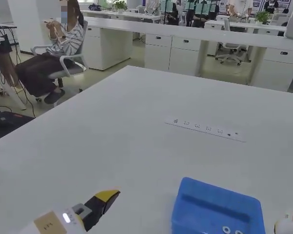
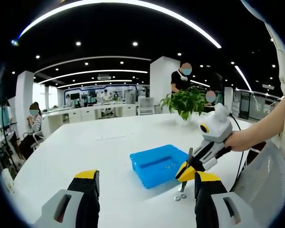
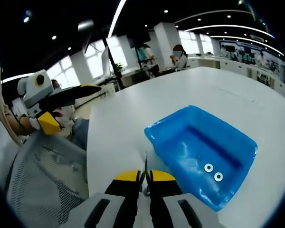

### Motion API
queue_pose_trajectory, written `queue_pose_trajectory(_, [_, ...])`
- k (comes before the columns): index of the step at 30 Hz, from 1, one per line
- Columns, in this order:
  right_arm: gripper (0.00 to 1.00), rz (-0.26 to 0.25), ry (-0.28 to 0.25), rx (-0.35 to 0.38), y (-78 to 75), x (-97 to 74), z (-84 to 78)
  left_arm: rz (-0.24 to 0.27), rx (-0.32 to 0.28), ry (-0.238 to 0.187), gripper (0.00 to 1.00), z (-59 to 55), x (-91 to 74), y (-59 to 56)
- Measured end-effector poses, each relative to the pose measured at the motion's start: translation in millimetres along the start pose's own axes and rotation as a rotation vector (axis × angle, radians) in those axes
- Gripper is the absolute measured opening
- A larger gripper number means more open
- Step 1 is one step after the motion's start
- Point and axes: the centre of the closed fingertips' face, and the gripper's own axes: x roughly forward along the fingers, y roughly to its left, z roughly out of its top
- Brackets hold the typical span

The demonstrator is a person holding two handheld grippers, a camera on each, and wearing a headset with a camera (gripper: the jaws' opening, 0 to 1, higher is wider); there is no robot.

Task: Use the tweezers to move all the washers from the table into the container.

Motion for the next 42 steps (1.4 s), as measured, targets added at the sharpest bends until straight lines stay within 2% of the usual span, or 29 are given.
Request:
queue_pose_trajectory(1, [0.05,0.004,-0.010,-0.023,1.1,0.3,2.5,0.000,0.000,0.001,0.84,0.0,0.2,-0.1])
queue_pose_trajectory(2, [0.04,0.009,0.008,-0.042,2.8,0.2,0.6,-0.001,0.002,0.001,0.84,0.0,0.4,-0.3])
queue_pose_trajectory(4, [0.04,0.010,0.018,-0.107,5.3,1.1,0.6,-0.003,0.005,0.003,0.83,-0.4,0.6,-0.7])
queue_pose_trajectory(8, [0.04,0.014,0.030,-0.189,12.2,3.5,-0.8,-0.004,0.007,0.005,0.84,-0.6,0.9,-1.1])
queue_pose_trajectory(10, [0.04,0.017,0.039,-0.255,16.2,4.8,-1.6,-0.003,0.007,0.004,0.83,-0.6,1.0,-0.8])
queue_pose_trajectory(11, [0.04,0.020,0.048,-0.313,18.8,5.4,-2.1,-0.003,0.006,0.004,0.83,-0.6,1.0,-0.8])
queue_pose_trajectory(13, [0.04,0.006,0.063,-0.377,20.5,5.8,-2.9,-0.003,0.008,0.005,0.83,-0.7,1.0,-0.9])
queue_pose_trajectory(16, [0.03,-0.006,0.076,-0.425,23.8,7.6,-4.5,-0.006,0.007,0.003,0.83,-0.3,1.1,-1.4])
queue_pose_trajectory(19, [0.03,-0.023,0.062,-0.396,22.5,8.6,-3.0,-0.007,0.008,0.004,0.83,-0.5,1.0,-1.8])
queue_pose_trajectory(24, [0.03,-0.054,0.024,-0.263,12.7,7.2,0.7,-0.008,0.010,-0.001,0.83,0.3,0.7,-2.2])
queue_pose_trajectory(28, [0.03,-0.048,0.008,-0.185,11.9,5.2,0.8,-0.004,0.004,-0.009,0.83,1.4,-0.1,-1.3])
queue_pose_trajectory(33, [0.03,-0.052,-0.041,-0.130,11.3,-2.5,11.1,0.004,-0.001,-0.017,0.83,2.4,-1.5,0.3])
queue_pose_trajectory(37, [0.03,-0.053,-0.115,-0.048,8.9,-10.6,27.5,0.004,-0.001,-0.019,0.83,2.4,-2.5,0.3])
queue_pose_trajectory(42, [0.03,-0.059,-0.142,-0.037,5.4,-20.0,42.3,-0.009,0.000,-0.019,0.83,2.3,-2.6,-1.8])
